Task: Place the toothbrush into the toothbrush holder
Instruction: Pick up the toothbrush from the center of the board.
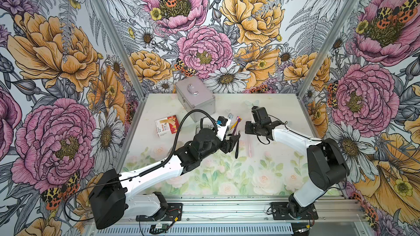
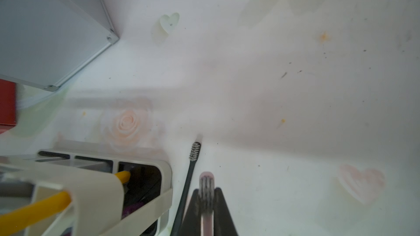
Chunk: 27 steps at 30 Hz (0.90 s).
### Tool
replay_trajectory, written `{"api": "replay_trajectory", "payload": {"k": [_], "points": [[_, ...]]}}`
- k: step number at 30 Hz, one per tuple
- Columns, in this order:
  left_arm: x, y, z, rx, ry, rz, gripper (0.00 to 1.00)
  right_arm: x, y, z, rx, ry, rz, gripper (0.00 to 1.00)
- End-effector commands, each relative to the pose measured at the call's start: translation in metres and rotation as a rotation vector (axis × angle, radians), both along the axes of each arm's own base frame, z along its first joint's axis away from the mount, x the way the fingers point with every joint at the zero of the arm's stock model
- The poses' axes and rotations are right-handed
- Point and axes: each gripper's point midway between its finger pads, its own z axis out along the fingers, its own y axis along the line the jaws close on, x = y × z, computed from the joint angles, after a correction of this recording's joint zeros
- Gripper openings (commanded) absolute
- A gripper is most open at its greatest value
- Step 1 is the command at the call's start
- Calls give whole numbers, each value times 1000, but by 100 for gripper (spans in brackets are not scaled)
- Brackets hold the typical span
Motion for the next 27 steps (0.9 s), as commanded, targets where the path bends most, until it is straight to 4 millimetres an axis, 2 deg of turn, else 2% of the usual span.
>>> {"api": "replay_trajectory", "payload": {"k": [1,6,9,15,22,27], "points": [[-5,-12,5,-20,43,-60,69,-6,-3,19,22,-47,8,0],[-5,-24,-3,-15,97,-97,69,-15,-2,54,76,-120,19,0],[-3,-34,-6,-18,122,-117,70,-21,0,68,113,-145,29,0],[0,-54,-16,-5,157,-158,70,-33,2,83,161,-167,44,0],[7,-66,-25,5,180,-158,70,-48,-1,99,204,-201,45,0],[12,-76,-31,4,188,-173,70,-56,6,111,259,-210,81,0]]}}
